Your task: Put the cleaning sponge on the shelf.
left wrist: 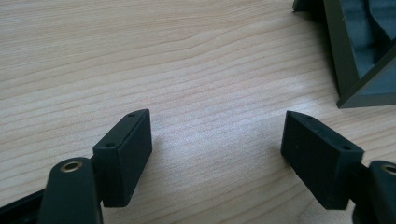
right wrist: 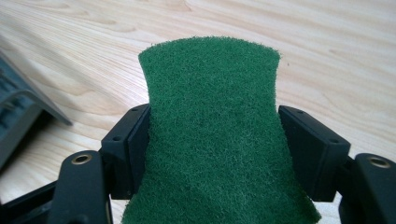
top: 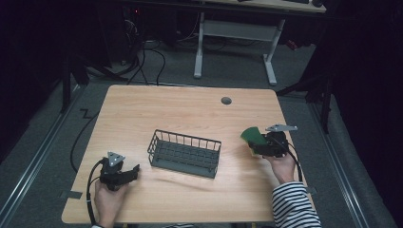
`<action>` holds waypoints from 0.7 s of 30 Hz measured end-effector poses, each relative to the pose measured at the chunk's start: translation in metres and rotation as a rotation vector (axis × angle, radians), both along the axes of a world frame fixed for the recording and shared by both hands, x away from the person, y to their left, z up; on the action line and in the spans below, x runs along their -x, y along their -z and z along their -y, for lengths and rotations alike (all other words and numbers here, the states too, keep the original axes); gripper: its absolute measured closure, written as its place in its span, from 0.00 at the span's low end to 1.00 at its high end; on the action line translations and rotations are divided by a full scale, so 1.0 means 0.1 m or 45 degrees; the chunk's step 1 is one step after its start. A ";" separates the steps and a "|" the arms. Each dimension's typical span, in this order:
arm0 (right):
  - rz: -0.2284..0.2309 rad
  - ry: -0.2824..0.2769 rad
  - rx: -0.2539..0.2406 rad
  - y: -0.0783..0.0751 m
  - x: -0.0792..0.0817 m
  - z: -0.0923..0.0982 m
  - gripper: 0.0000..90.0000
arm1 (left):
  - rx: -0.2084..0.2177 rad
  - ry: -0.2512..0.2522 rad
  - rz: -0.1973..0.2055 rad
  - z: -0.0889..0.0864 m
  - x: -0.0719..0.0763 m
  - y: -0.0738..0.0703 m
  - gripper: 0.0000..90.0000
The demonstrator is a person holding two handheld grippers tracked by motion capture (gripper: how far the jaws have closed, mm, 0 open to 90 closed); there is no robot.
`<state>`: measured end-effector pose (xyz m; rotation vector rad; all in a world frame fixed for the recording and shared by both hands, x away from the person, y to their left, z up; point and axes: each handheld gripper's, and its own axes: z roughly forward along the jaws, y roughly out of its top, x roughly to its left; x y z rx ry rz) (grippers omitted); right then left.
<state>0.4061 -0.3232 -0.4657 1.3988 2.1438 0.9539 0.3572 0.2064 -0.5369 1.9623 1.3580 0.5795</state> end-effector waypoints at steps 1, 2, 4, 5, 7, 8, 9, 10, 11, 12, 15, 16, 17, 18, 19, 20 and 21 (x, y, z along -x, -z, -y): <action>0.005 -0.007 -0.003 -0.03 0.02 -0.01 0.33 | 0.000 0.000 0.000 0.00 0.00 0.00 0.28; 0.010 -0.015 -0.005 -0.05 0.03 -0.02 0.33 | 0.000 0.000 0.000 0.00 0.00 0.00 0.28; 0.020 -0.027 -0.004 -0.09 0.04 -0.04 0.33 | 0.000 0.000 0.000 0.00 0.00 0.00 0.28; 0.026 -0.032 -0.010 -0.10 0.05 -0.05 0.33 | 0.001 -0.002 0.001 0.00 0.00 0.00 0.28; 0.029 -0.039 -0.024 -0.14 0.07 -0.07 0.33 | 0.002 -0.001 0.001 0.00 0.00 0.00 0.28; 0.032 -0.044 -0.022 -0.14 0.07 -0.08 0.33 | 0.001 -0.001 0.001 0.00 0.00 0.00 0.28; 0.036 -0.049 -0.025 -0.16 0.08 -0.09 0.33 | 0.001 -0.001 0.001 0.00 0.00 0.00 0.28; 0.046 -0.064 -0.025 -0.17 0.09 -0.10 0.33 | 0.001 -0.001 0.001 0.00 0.00 0.00 0.28; 0.045 -0.065 -0.027 -0.18 0.10 -0.12 0.33 | 0.001 -0.001 0.001 0.00 0.00 0.00 0.28; 0.049 -0.076 -0.024 -0.20 0.11 -0.14 0.33 | 0.002 -0.001 0.001 0.00 0.00 0.00 0.28; 0.066 -0.103 -0.024 -0.26 0.13 -0.19 0.33 | 0.002 -0.001 0.001 0.00 0.00 0.00 0.28; 0.072 -0.110 -0.028 -0.28 0.13 -0.20 0.33 | 0.002 -0.001 0.001 0.00 0.00 0.00 0.28; 0.077 -0.119 -0.027 -0.31 0.14 -0.22 0.33 | 0.001 -0.001 0.001 0.00 0.00 0.00 0.28; 0.088 -0.130 -0.030 -0.34 0.14 -0.24 0.33 | 0.001 -0.001 0.001 0.00 0.00 0.00 0.28; 0.088 -0.135 -0.035 -0.35 0.15 -0.25 0.33 | 0.001 -0.001 0.001 0.00 0.00 0.00 0.28; 0.093 -0.143 -0.040 -0.37 0.15 -0.26 0.33 | 0.001 -0.001 0.001 0.00 0.00 0.00 0.28; 0.098 -0.147 -0.045 -0.39 0.14 -0.27 0.33 | 0.001 -0.001 0.001 0.00 0.00 0.00 0.28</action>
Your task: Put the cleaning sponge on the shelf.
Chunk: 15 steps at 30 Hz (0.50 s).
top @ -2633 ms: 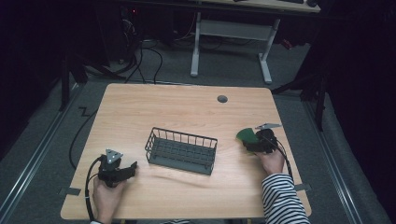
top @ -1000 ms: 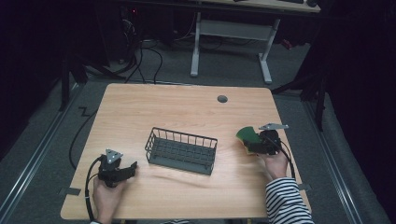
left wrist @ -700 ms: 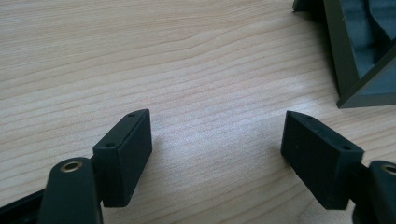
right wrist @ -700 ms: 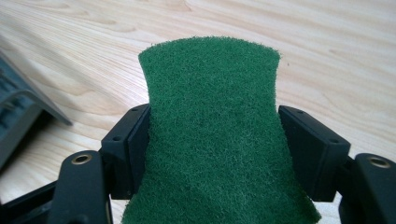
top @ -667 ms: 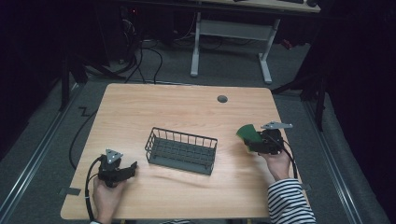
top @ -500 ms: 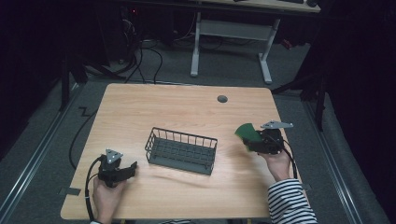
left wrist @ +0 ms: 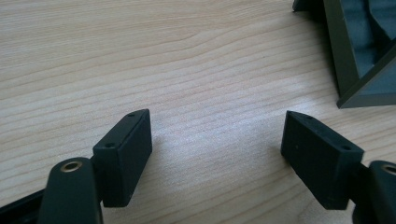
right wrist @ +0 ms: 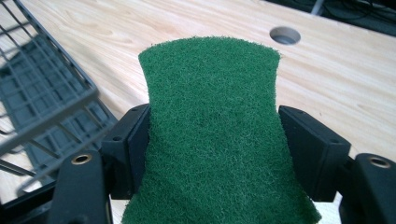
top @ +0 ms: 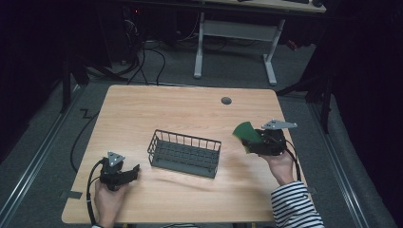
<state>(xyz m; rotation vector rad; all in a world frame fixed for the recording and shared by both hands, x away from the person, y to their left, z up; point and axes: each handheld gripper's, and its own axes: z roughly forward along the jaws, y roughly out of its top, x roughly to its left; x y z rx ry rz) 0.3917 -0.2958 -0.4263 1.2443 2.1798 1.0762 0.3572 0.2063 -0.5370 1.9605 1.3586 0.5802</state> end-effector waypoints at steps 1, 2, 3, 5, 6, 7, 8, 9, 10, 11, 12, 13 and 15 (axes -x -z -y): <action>-0.001 -0.006 -0.018 -0.02 0.00 -0.01 0.33 | 0.000 0.000 0.000 0.00 0.00 0.00 0.28; 0.000 -0.014 -0.026 -0.04 -0.01 -0.02 0.33 | 0.000 -0.001 0.002 0.00 0.00 0.00 0.28; 0.001 -0.021 -0.027 -0.06 -0.01 -0.03 0.33 | 0.000 0.000 0.000 0.00 0.00 0.00 0.28; 0.005 -0.040 -0.034 -0.10 -0.01 -0.07 0.33 | 0.000 -0.001 0.001 0.00 0.00 0.00 0.28; 0.010 -0.049 -0.036 -0.11 0.00 -0.08 0.33 | 0.000 0.000 0.000 0.00 0.00 0.00 0.28; 0.015 -0.061 -0.035 -0.13 0.00 -0.10 0.33 | 0.000 -0.001 0.002 0.00 0.00 0.00 0.28; 0.014 -0.075 -0.040 -0.15 0.00 -0.14 0.33 | 0.000 -0.001 0.002 0.00 0.00 0.00 0.28; 0.016 -0.085 -0.037 -0.16 0.00 -0.16 0.33 | 0.000 0.000 0.000 0.00 0.00 0.00 0.28; 0.016 -0.100 -0.038 -0.18 0.00 -0.19 0.33 | 0.000 0.000 0.000 0.00 0.00 0.00 0.28; 0.017 -0.110 -0.038 -0.19 0.00 -0.21 0.33 | 0.000 -0.001 0.001 0.00 0.00 0.00 0.28; 0.025 -0.126 -0.041 -0.20 0.00 -0.25 0.33 | 0.000 0.000 0.000 0.00 0.00 0.00 0.28; 0.025 -0.133 -0.045 -0.21 0.00 -0.27 0.33 | 0.000 0.000 0.000 0.00 0.00 0.00 0.28; 0.027 -0.153 -0.061 -0.23 0.00 -0.33 0.33 | 0.000 -0.001 0.002 0.00 0.00 0.00 0.28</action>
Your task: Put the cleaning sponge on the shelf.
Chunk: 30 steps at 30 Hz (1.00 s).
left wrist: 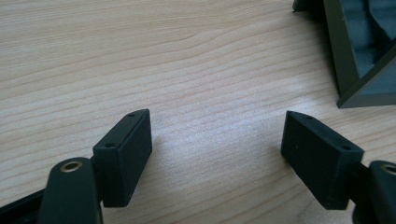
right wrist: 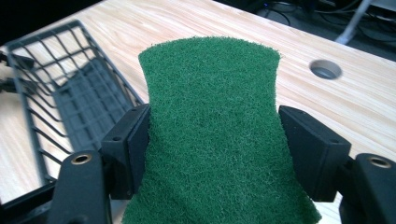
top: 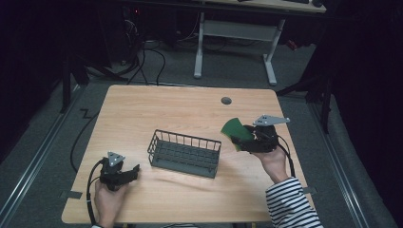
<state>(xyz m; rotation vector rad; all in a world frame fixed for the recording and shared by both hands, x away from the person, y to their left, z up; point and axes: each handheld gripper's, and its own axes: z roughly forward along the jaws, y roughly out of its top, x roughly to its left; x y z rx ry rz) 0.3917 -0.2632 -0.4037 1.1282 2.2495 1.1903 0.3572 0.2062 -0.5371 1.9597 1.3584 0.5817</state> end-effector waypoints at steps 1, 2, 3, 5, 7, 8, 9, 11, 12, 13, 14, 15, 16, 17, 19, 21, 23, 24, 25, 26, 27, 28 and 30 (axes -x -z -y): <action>0.001 -0.010 -0.002 -0.01 0.00 -0.03 0.33 | 0.000 0.001 -0.002 0.00 0.00 0.00 0.28; 0.004 -0.020 0.002 -0.01 0.00 -0.06 0.33 | 0.000 0.000 0.000 0.00 0.00 0.00 0.28; 0.005 -0.028 0.004 -0.02 -0.01 -0.08 0.33 | 0.000 0.000 0.000 0.00 0.00 0.00 0.28; 0.000 -0.055 0.008 -0.04 -0.01 -0.16 0.33 | 0.000 0.000 0.000 0.00 0.00 0.00 0.28; 0.003 -0.078 0.008 -0.04 -0.01 -0.22 0.33 | 0.000 0.000 0.000 0.00 0.00 0.00 0.28; 0.003 -0.092 0.010 -0.05 -0.01 -0.26 0.33 | 0.000 0.000 -0.001 0.00 0.00 0.00 0.28; 0.006 -0.110 0.016 -0.05 0.00 -0.30 0.33 | 0.000 0.001 -0.002 0.00 0.00 0.00 0.28; 0.005 -0.132 0.018 -0.05 -0.01 -0.37 0.33 | 0.000 0.000 0.000 0.00 0.00 0.00 0.28; 0.005 -0.141 0.019 -0.05 -0.01 -0.39 0.33 | 0.000 0.000 0.000 0.00 0.00 0.00 0.28; 0.004 -0.149 0.019 -0.05 -0.01 -0.43 0.33 | 0.000 0.000 0.000 0.00 0.00 0.00 0.28; 0.001 -0.160 0.020 -0.04 -0.02 -0.46 0.33 | 0.000 0.001 0.000 0.00 0.00 0.00 0.28; -0.001 -0.171 0.022 -0.04 -0.03 -0.50 0.33 | 0.000 0.000 0.000 0.00 0.00 0.00 0.28; -0.004 -0.182 0.026 -0.04 -0.03 -0.54 0.33 | 0.000 0.001 0.000 0.00 0.00 0.00 0.28; -0.005 -0.194 0.030 -0.03 -0.04 -0.57 0.33 | 0.000 0.000 0.000 0.00 0.00 0.00 0.28; -0.007 -0.209 0.037 -0.02 -0.05 -0.63 0.33 | 0.000 0.001 0.000 0.00 0.00 0.00 0.28; -0.011 -0.228 0.050 -0.01 -0.06 -0.70 0.32 | 0.000 0.001 0.000 0.00 0.00 0.00 0.28; -0.007 -0.240 0.068 0.00 -0.07 -0.76 0.32 | 0.000 0.001 -0.002 0.00 0.00 0.00 0.28; -0.007 -0.247 0.073 0.01 -0.08 -0.79 0.32 | 0.000 0.001 -0.001 0.00 0.00 0.00 0.28; -0.007 -0.254 0.076 0.02 -0.08 -0.82 0.32 | 0.000 0.001 0.000 0.00 0.00 0.00 0.28; -0.004 -0.256 0.078 0.02 -0.08 -0.83 0.32 | 0.000 0.001 0.000 0.00 0.00 0.00 0.28; -0.005 -0.261 0.088 0.03 -0.08 -0.86 0.32 | 0.000 0.001 -0.002 0.00 0.00 0.00 0.28; -0.007 -0.262 0.097 0.04 -0.08 -0.88 0.32 | 0.001 0.000 0.000 0.00 0.00 0.00 0.28; -0.004 -0.273 0.115 0.07 -0.09 -0.92 0.32 | 0.000 0.002 -0.002 0.00 0.00 0.00 0.28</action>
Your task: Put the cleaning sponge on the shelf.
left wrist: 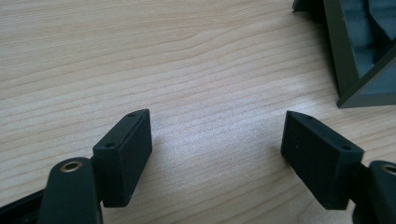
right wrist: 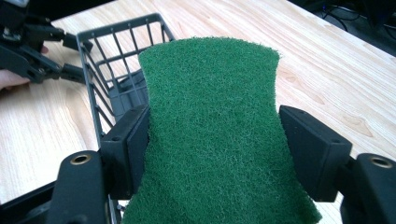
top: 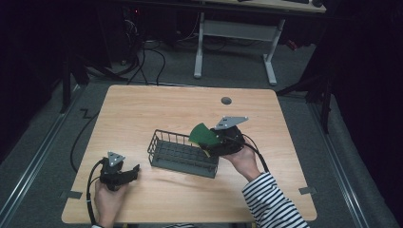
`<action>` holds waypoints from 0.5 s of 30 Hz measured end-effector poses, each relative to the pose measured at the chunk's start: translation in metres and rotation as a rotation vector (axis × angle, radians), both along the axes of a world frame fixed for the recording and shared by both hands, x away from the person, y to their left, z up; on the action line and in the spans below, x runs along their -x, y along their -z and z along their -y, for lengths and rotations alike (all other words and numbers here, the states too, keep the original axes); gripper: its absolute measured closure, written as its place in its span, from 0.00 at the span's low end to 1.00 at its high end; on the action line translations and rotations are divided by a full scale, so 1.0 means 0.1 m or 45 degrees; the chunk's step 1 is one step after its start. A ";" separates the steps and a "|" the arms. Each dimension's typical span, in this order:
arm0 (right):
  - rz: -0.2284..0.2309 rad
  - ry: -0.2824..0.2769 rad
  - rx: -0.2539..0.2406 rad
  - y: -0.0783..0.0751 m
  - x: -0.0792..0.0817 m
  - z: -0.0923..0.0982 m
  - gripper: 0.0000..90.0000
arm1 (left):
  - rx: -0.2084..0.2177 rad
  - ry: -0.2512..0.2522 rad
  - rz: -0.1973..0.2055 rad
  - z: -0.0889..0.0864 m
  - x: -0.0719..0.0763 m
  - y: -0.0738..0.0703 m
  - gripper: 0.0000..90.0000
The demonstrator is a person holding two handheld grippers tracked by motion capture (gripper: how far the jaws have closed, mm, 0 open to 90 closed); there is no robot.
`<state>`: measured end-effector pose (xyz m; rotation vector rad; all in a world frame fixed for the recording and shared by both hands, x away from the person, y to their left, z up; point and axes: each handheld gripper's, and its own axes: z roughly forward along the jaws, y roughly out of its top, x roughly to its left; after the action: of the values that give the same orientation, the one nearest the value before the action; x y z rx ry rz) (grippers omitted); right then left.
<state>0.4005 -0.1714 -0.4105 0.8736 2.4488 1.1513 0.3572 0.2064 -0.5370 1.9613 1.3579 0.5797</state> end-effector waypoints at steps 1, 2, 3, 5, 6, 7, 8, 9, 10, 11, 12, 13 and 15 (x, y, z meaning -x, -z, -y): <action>-0.001 -0.004 0.002 0.01 0.00 -0.01 0.32 | 0.000 0.000 0.000 0.00 0.00 0.00 0.28; -0.002 -0.009 0.015 0.03 -0.01 -0.03 0.32 | 0.001 0.000 0.000 0.00 0.00 0.00 0.28; -0.001 -0.009 0.028 0.05 -0.02 -0.05 0.32 | 0.001 0.000 0.000 0.00 0.00 0.00 0.28; 0.013 -0.012 0.061 0.07 -0.02 -0.08 0.32 | 0.000 0.001 0.000 0.00 0.00 0.00 0.28; 0.020 -0.015 0.075 0.09 -0.02 -0.09 0.32 | -0.001 0.003 -0.001 0.00 0.00 0.00 0.28; 0.027 -0.017 0.085 0.09 -0.02 -0.10 0.32 | 0.001 0.002 0.002 0.00 0.00 0.00 0.28; 0.027 -0.017 0.090 0.10 -0.01 -0.12 0.32 | 0.001 0.003 0.002 0.00 0.00 0.00 0.28; 0.026 -0.020 0.091 0.10 -0.01 -0.12 0.32 | 0.001 0.002 0.002 0.00 0.00 0.00 0.28; 0.027 -0.027 0.096 0.10 -0.01 -0.13 0.32 | 0.002 0.003 0.002 0.00 0.00 0.00 0.28; 0.029 -0.033 0.101 0.10 0.00 -0.13 0.32 | 0.001 0.003 0.002 0.00 0.00 0.00 0.28; 0.027 -0.038 0.101 0.11 0.00 -0.14 0.32 | 0.002 0.004 0.002 0.00 0.00 0.00 0.28; 0.022 -0.045 0.103 0.11 0.01 -0.14 0.32 | 0.001 0.004 0.003 0.00 0.00 0.00 0.28; 0.005 -0.052 0.104 0.11 0.03 -0.14 0.32 | 0.001 0.005 0.002 0.00 0.00 0.00 0.28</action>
<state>0.3980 -0.1570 -0.4213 0.8002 2.5022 1.0572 0.3574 0.2059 -0.5371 1.9618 1.3533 0.5788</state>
